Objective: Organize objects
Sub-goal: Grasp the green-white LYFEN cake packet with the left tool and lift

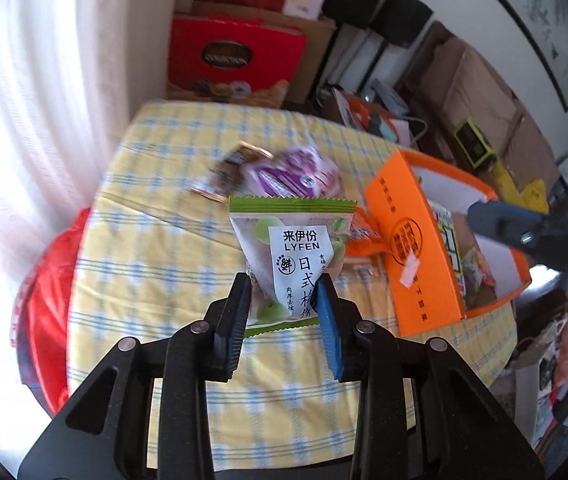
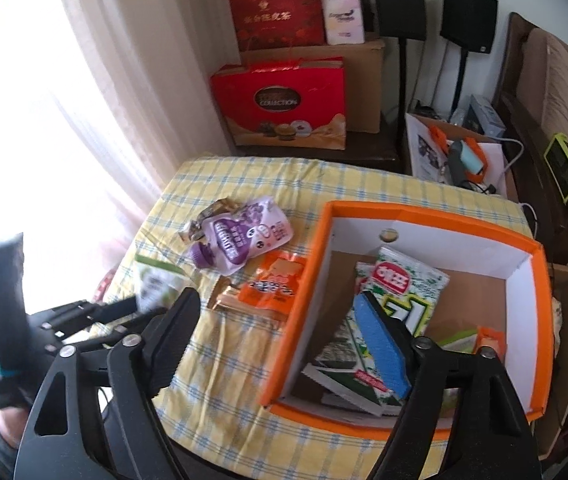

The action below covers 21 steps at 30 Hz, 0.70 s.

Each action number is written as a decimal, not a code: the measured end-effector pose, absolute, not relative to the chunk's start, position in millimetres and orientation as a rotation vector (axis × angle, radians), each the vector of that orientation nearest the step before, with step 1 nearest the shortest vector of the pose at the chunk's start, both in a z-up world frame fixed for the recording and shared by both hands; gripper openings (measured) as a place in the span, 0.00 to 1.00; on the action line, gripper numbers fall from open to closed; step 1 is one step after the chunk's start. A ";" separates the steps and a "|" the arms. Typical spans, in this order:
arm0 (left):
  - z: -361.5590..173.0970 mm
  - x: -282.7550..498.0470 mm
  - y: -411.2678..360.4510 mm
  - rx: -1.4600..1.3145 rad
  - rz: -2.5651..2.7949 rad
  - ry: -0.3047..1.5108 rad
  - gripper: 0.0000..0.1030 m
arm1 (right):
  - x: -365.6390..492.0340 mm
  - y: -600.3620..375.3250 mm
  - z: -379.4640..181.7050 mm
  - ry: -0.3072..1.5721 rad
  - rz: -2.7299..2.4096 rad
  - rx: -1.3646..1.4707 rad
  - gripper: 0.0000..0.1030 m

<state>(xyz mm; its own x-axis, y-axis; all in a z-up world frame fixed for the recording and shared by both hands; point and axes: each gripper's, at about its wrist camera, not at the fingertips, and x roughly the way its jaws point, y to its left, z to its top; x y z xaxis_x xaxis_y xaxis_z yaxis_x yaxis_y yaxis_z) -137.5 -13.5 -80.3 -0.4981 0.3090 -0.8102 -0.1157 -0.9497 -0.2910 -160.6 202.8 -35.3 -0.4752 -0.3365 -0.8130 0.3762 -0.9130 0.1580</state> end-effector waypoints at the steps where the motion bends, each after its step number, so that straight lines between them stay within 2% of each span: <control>1: -78.0 -138.0 -18.9 -1.413 2.517 -0.291 0.30 | -160.7 198.7 -36.5 0.059 -2.380 1.308 0.64; 13: -72.1 -139.1 -64.7 -1.404 2.568 -0.377 0.30 | -179.0 143.9 -46.5 0.115 -2.297 1.334 0.61; 18: -74.1 -138.5 -75.5 -1.406 2.579 -0.394 0.30 | -185.2 118.8 -69.8 0.179 -2.236 1.388 0.51; 21: -77.6 -139.1 -81.9 -1.413 2.583 -0.409 0.30 | -190.4 108.8 -82.3 0.170 -2.217 1.412 0.50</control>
